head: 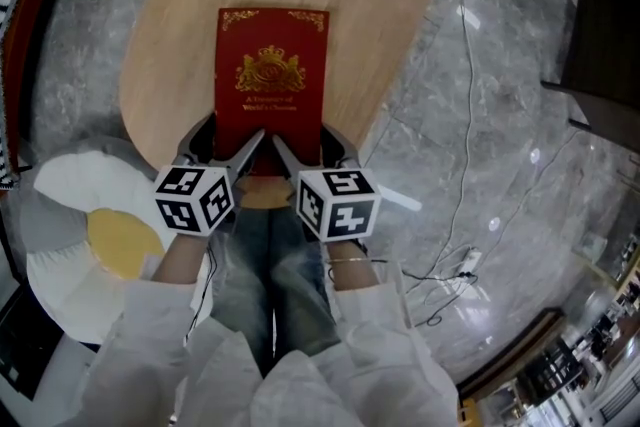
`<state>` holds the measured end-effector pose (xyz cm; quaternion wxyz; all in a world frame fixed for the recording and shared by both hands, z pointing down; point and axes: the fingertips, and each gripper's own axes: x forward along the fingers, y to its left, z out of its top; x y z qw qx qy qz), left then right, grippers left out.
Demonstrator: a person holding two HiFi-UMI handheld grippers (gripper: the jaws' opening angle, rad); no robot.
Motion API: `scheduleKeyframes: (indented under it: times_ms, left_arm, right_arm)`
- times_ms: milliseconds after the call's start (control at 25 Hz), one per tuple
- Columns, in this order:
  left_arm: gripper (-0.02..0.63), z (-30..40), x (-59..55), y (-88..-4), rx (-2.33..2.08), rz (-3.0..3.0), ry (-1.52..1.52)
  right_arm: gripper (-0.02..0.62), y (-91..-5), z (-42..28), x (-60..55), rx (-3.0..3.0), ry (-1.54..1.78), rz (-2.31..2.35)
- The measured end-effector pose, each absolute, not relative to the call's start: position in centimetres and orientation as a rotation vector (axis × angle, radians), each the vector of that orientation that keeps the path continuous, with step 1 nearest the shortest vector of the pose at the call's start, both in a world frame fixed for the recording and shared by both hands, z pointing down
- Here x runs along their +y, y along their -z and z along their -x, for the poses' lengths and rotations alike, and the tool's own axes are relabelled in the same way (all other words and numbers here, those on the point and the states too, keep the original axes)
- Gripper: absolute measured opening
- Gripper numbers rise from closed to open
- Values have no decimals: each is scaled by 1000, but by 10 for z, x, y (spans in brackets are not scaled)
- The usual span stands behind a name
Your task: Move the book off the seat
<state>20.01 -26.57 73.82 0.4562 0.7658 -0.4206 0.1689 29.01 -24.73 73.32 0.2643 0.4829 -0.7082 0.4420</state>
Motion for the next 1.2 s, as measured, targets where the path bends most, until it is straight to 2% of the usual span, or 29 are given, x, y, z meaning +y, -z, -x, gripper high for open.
scheduleKeyframes:
  times_ms: [400, 760, 1200]
  left_arm:
    - [382, -200, -268, -740, -1052, -1920, -362]
    - [382, -167, -263, -738, -1143, -1824, -371]
    - [382, -152, -283, -638, -1197, -1971, -331]
  right_arm:
    - [319, -733, -293, -251, -1950, -1137, -1271]
    - [318, -717, -318, -248, -1934, -1062, -1320]
    - [316, -629, -302, -261, -2042, -978, -1302]
